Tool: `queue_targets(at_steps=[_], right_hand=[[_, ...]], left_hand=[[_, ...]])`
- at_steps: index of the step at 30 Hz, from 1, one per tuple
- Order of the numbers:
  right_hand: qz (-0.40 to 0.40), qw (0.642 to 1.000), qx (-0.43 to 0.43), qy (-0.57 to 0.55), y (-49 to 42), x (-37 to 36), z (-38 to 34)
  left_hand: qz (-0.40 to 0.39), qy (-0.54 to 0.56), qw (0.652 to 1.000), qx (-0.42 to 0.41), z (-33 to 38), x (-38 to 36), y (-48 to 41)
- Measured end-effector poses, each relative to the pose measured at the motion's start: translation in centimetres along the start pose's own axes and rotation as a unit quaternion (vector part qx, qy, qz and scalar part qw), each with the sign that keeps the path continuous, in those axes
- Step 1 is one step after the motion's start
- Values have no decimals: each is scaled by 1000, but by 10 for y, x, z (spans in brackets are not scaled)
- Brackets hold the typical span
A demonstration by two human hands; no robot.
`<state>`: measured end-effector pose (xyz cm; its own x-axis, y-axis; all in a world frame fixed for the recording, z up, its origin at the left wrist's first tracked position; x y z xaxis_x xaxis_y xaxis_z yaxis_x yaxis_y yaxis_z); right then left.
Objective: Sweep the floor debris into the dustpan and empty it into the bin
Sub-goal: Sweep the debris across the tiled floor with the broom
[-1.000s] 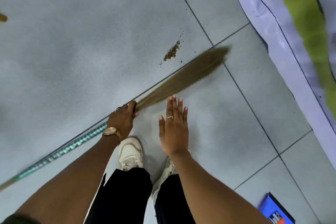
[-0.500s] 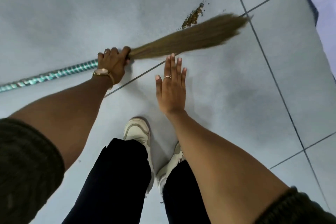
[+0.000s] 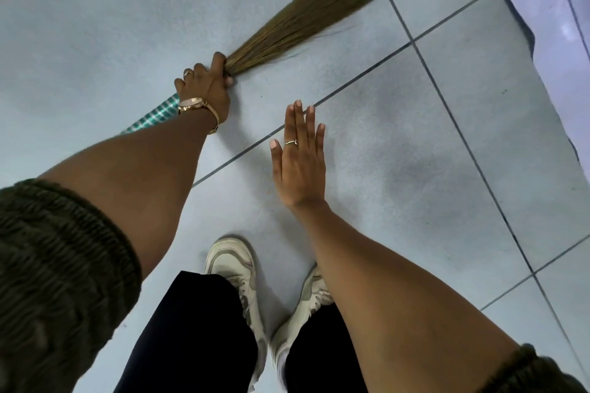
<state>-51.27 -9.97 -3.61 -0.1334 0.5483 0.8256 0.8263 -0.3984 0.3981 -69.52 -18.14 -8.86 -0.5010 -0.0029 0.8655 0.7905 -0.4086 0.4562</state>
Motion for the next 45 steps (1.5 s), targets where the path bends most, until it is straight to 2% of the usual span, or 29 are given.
queue_targets(at_steps=[7,13,17,21,27,37,41,45], right_hand=[[-27,1000,-3,10,23,34,-15],[-3,1000,-22,-22,47,88,-47],[23,999,-28,-27,52,118,-56],[34,997,-49,-39,54,134,-59],[40,993,-108,-30,67,148,-50],[-7,994,-106,21,111,189,-56],[-5,992,-123,-3,146,217,-70],[32,990,-136,-35,189,248,-73]], left_hand=[[-35,35,997,62,-10,29,59],[-17,111,993,43,18,94,126],[12,159,987,38,53,147,115],[10,118,993,26,96,184,82],[-102,48,993,45,142,175,77],[-167,21,977,130,97,185,165],[-164,-2,977,134,88,212,209],[-104,-14,990,98,103,237,259]])
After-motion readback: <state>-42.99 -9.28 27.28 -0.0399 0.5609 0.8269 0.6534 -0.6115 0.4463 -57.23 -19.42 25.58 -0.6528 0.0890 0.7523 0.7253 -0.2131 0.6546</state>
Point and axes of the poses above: each hand's wrist, its own y-axis away from the middle knuckle, its own x-axis out of the back of the hand, z = x × y, the point moved 4 cm from there along -y, towards the middle knuckle, and after that the axes turned 6 degrees about -z, right-handed, at the moved point
